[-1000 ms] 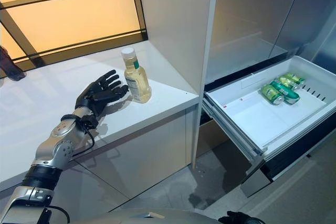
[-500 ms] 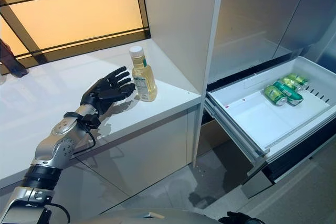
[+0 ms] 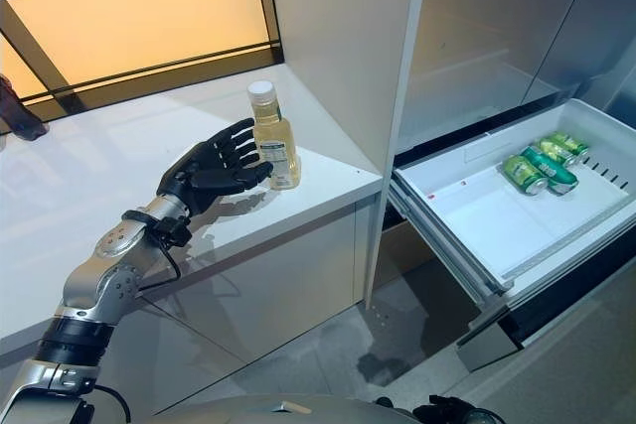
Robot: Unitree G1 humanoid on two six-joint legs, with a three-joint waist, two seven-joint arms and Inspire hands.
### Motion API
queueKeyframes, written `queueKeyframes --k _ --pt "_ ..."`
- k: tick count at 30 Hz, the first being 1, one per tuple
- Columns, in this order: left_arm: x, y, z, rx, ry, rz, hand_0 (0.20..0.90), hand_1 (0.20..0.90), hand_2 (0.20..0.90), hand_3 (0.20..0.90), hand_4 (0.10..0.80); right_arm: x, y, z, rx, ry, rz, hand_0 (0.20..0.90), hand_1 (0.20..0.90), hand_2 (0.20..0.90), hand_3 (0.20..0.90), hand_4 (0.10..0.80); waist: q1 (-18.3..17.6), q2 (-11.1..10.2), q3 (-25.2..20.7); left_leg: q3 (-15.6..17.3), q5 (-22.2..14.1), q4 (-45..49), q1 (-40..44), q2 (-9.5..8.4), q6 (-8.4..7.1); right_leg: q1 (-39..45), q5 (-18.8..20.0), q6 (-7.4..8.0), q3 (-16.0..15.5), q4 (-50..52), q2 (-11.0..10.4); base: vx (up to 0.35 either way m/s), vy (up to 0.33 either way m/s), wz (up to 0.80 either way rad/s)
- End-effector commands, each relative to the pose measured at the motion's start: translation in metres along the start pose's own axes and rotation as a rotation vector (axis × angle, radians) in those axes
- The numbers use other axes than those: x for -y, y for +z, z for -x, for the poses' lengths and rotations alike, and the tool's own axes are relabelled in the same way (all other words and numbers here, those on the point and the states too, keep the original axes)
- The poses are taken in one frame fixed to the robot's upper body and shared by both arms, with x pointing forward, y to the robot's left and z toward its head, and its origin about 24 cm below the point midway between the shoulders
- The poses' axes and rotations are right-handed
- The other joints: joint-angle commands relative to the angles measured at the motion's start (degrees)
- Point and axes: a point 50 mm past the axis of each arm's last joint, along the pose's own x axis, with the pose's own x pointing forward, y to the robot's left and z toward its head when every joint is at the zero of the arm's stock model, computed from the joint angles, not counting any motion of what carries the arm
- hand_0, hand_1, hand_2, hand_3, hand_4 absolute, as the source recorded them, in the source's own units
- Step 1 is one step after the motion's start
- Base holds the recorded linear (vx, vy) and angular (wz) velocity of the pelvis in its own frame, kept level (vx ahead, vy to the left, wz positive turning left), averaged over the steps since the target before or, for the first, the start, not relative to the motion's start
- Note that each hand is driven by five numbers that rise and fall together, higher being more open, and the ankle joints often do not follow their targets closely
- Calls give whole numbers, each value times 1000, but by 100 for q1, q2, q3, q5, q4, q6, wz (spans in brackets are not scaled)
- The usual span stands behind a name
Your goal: Put drinks into fridge and close the fridge
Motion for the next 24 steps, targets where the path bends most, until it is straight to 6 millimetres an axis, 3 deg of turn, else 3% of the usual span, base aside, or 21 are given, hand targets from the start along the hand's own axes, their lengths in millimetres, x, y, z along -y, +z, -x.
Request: queueKeyframes --k 1,13,24 --pt "6 63 -5 263 -50 -128 900 900 900 900 800 -10 7 -1 17 39 9 900 900 900 900 800 -12 -81 -75 -270 -282 60 -279 -588 432 140 -384 67 -84 136 283 0 0 0" --pt "-1 60 6 276 -37 -120 900 900 900 900 800 -10 9 -1 22 36 0 900 900 900 900 800 59 -90 -40 -302 -269 62 -299 -588 420 150 -391 55 -121 127 277 0 0 0" --pt "15 70 -2 341 -85 -95 900 900 900 900 800 -12 10 -1 21 41 12 900 900 900 900 800 6 -100 -62 -275 -270 53 -282 -588 423 154 -390 56 -127 131 281 0 0 0"
